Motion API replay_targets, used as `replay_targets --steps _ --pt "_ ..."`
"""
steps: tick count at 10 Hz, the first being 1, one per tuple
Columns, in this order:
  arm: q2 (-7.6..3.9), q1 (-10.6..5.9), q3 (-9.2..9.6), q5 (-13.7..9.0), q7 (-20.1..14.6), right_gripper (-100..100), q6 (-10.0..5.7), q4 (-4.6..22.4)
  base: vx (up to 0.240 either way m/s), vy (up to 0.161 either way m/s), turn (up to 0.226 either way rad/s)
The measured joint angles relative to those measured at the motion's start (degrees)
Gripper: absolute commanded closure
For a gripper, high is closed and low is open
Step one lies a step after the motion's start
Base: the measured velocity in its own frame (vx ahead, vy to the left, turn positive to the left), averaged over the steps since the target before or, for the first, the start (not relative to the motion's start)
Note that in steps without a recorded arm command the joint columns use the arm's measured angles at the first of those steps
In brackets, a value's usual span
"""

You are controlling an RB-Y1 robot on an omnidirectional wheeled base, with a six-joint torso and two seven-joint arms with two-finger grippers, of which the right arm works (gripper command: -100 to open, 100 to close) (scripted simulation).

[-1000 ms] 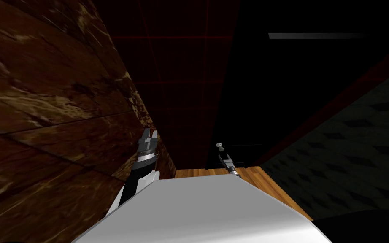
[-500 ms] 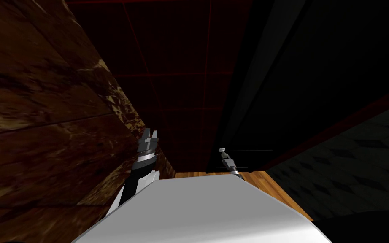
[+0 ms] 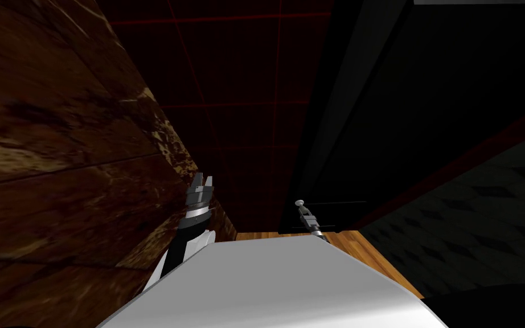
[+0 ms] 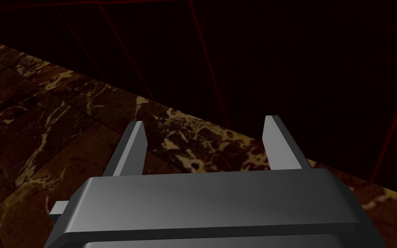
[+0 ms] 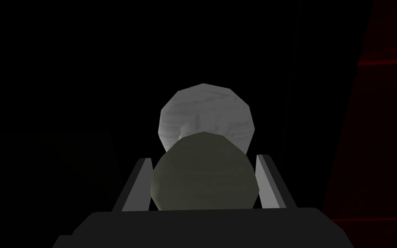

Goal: Pull the door open

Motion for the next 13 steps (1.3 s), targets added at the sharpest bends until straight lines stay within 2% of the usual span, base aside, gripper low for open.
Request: replay_targets --steps 7,13 --pt "-0.96 0.54 1.81 -4.66 -7.93 100 0.06 -0.52 -0.046 -0.012 0.068" --pt "-1.83 1.13 3.77 -9.63 -16.75 100 -0.29 -1.11 -0.047 -0.015 0.069"
